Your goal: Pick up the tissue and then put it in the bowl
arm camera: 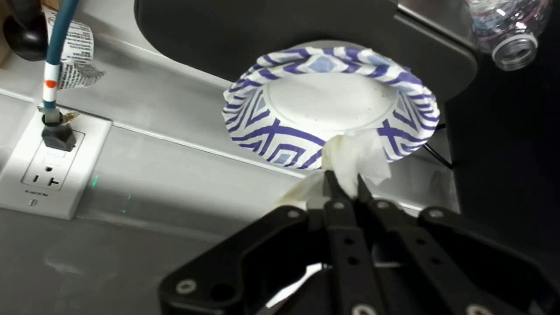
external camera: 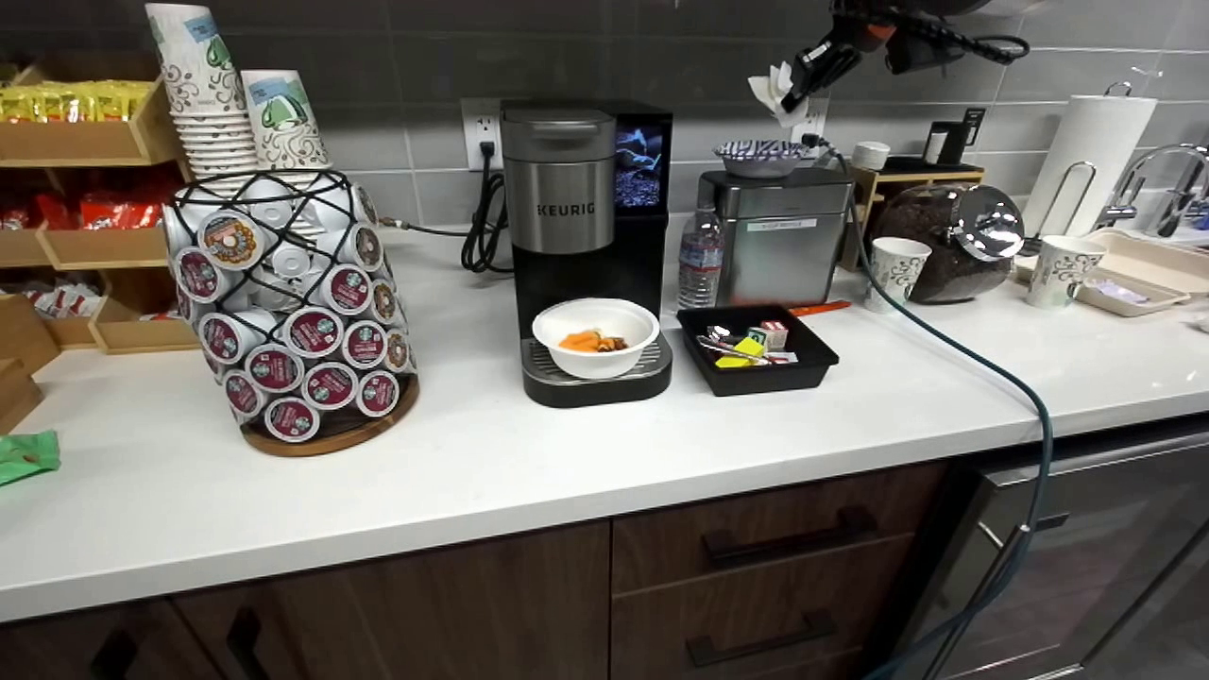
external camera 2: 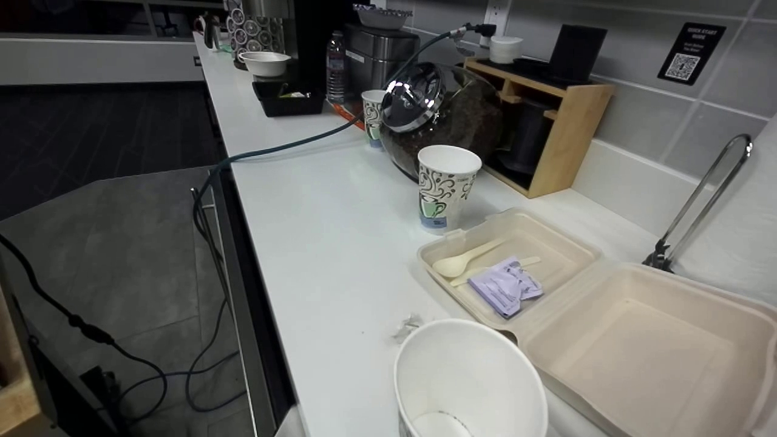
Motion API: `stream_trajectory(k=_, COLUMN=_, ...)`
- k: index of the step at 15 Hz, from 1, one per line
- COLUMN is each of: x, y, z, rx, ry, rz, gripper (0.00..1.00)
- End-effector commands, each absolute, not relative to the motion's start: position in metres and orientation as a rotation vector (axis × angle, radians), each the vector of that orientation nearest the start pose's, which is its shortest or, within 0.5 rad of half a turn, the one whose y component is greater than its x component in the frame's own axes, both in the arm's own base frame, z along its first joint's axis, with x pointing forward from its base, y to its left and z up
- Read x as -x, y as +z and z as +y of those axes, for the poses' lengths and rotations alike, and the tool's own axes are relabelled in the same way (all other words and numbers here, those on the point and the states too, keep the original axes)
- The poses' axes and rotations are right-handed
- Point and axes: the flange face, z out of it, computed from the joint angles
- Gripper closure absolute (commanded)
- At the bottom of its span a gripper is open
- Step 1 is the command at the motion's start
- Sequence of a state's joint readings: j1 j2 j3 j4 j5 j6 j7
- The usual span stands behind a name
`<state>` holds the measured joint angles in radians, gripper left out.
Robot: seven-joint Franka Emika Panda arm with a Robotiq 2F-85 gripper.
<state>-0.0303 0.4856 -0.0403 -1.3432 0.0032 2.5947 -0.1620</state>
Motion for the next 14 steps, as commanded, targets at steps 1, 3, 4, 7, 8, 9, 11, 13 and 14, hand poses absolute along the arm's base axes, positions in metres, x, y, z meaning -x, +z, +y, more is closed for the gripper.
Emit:
stream_trajectory(k=1, x=-0.776, y=0.536, z=-0.041, rx=3.019, ry=-1.147, rz=-0.166, gripper=0.69)
stream_trajectory(k=3, x=-0.781, y=0.537, z=-0.041, rx=3.016, ry=-1.14, rz=-0.164, gripper=0.56)
stream_trajectory(k=4, x=-0.782, y=0.539, z=-0.042, rx=3.014, ry=-1.146, rz=-0.164, gripper=0.49)
stream_trajectory(k=7, x=-0.777, y=0.545, z=-0.049, rx=2.996, ry=-1.188, rz=-0.139, gripper=0.27)
stream_trajectory(k=8, x=-0.77, y=0.547, z=-0.052, rx=2.994, ry=-1.207, rz=-0.13, gripper=0.18)
stream_trajectory(k=9, x=-0.762, y=0.551, z=-0.053, rx=2.985, ry=-1.217, rz=-0.125, gripper=0.12)
stream_trajectory(k=11, x=-0.74, y=0.554, z=-0.05, rx=2.974, ry=-1.203, rz=-0.122, gripper=0.0)
stream_trajectory(k=13, x=-0.725, y=0.549, z=-0.039, rx=2.951, ry=-1.122, rz=-0.138, gripper=0.0)
stream_trajectory(k=14, x=-0.717, y=0.547, z=-0.032, rx=2.934, ry=-1.099, rz=-0.133, gripper=0.0)
